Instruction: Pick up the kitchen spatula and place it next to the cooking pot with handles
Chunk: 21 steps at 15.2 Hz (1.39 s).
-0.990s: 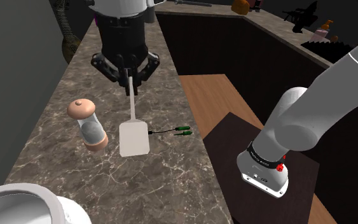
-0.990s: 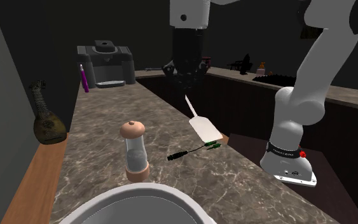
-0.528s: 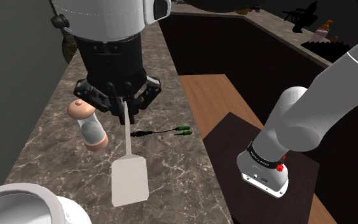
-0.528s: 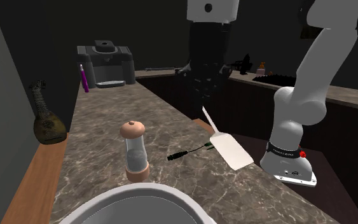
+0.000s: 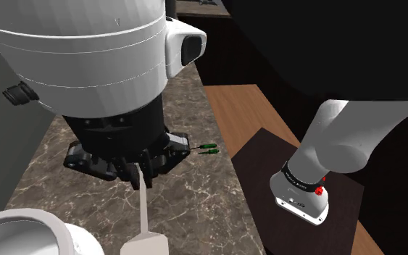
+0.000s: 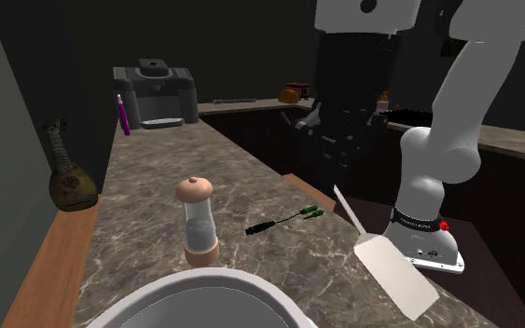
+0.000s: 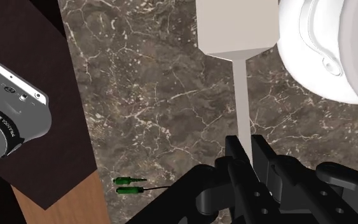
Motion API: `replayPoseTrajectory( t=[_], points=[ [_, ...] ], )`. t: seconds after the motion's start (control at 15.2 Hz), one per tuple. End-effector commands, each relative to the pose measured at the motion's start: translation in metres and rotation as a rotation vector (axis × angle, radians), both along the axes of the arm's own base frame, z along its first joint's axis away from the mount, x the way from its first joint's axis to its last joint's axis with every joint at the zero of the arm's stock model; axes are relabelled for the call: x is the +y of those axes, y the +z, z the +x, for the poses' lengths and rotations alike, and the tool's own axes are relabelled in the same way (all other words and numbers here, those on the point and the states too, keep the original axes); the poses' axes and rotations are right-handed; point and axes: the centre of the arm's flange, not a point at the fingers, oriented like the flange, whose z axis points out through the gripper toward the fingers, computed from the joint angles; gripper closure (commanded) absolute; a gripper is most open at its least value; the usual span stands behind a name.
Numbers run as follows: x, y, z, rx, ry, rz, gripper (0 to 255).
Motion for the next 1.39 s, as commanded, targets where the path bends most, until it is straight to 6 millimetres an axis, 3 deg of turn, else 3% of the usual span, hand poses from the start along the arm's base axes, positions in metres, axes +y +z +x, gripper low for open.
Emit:
replayPoseTrajectory(
  t=[0.0,1.32],
  points=[
    [0.002,-0.01,-0.001,0.0,-0.001,0.0,255],
    [0.002,-0.115,-0.001,0.0,-0.001,0.0,255]
  ],
)
